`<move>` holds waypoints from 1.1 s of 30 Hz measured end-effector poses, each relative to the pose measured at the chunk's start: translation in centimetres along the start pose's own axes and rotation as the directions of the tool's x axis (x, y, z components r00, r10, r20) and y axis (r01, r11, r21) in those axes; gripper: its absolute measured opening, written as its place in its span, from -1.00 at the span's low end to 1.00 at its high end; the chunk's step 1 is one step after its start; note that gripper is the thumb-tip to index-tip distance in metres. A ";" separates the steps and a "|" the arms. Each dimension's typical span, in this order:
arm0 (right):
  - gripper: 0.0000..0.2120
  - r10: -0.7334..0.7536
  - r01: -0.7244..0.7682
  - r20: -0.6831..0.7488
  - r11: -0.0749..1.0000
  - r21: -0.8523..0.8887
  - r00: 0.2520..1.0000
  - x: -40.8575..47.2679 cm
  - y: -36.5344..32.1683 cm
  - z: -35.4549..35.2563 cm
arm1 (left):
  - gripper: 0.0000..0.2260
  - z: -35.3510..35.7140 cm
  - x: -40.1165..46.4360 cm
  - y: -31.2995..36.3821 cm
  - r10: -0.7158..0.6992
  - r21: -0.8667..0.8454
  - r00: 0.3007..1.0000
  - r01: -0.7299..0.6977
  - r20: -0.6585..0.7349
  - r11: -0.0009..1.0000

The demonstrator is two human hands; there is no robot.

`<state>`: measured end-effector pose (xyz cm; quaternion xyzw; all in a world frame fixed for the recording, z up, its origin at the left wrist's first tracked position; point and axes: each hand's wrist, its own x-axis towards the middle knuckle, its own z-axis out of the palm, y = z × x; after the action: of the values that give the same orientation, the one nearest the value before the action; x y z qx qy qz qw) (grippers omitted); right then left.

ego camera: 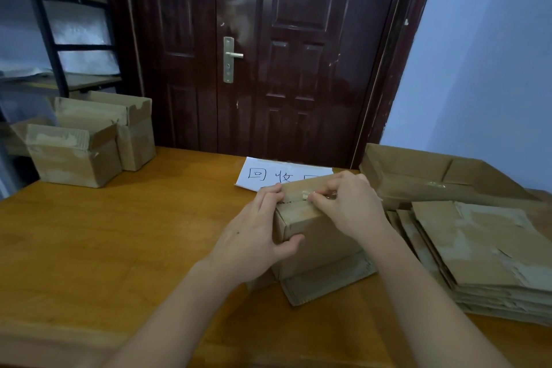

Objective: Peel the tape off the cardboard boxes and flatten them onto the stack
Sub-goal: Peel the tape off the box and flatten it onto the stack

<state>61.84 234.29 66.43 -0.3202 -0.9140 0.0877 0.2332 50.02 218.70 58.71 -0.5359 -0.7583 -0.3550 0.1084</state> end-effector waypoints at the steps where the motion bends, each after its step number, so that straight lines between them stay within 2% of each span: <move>1: -0.79 -0.008 0.008 -0.007 1.000 0.004 1.000 0.1 -0.2 0.1 | -0.26 0.1 0.1 0.0 -0.007 -0.004 1.000 0.007 0.004 1.000; 6: -0.87 0.003 -0.002 -0.113 1.000 0.008 0.994 0.8 -0.4 -0.4 | -0.27 0.2 0.0 -0.2 -0.003 -0.013 1.000 0.003 0.010 1.000; 8: -0.91 -0.085 0.084 -0.135 0.996 -0.012 0.987 0.8 -0.1 -0.6 | -0.27 0.3 -0.1 -0.4 -0.007 -0.012 1.000 0.007 0.005 1.000; 11: -0.90 -0.215 0.216 -0.053 0.976 0.008 0.975 0.4 0.3 -0.6 | -0.27 0.4 -0.1 -0.5 -0.006 -0.014 1.000 0.006 0.003 1.000; 15: -0.81 -0.178 0.160 0.128 0.977 0.139 0.976 0.7 1.0 -1.0 | -0.29 0.5 0.0 -0.2 0.003 -0.020 1.000 -0.003 -0.005 1.000; 18: -0.82 -0.123 0.096 0.066 0.942 0.323 0.990 0.7 1.3 -0.9 | -0.30 0.4 0.0 -0.2 -0.002 -0.013 1.000 0.001 -0.010 1.000; 21: -0.73 -0.093 0.040 0.114 0.915 0.401 0.989 0.7 1.7 -0.6 | -0.29 0.5 0.0 -0.4 -0.002 -0.029 1.000 0.002 0.000 1.000; 23: -0.73 -0.057 0.019 0.098 0.936 0.352 0.994 0.7 1.9 -0.2 | -0.29 0.5 0.0 -0.4 -0.001 -0.027 1.000 0.001 0.009 1.000; 26: -0.63 0.054 -0.055 0.016 0.994 0.096 0.998 0.6 2.3 0.2 | -0.32 0.4 0.1 -0.4 0.002 -0.026 1.000 -0.002 0.013 1.000; 27: -0.60 0.080 -0.081 0.011 0.995 0.062 0.997 0.6 2.4 0.3 | -0.32 0.4 0.0 -0.3 0.000 -0.031 1.000 0.001 0.017 1.000; 30: -0.73 0.093 -0.092 0.001 0.987 0.132 0.996 0.8 2.5 0.4 | -0.33 0.2 0.3 0.2 -0.017 -0.011 0.999 0.017 0.043 1.000; 33: -0.84 0.065 -0.059 -0.034 0.988 0.141 0.997 1.2 2.1 0.7 | -0.36 -0.6 1.1 1.3 -0.038 0.180 0.998 0.030 0.044 0.983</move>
<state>61.83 236.66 65.57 -0.3330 -0.8905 0.1526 0.2700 50.59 219.40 60.29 -0.5191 -0.7987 -0.2742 0.1321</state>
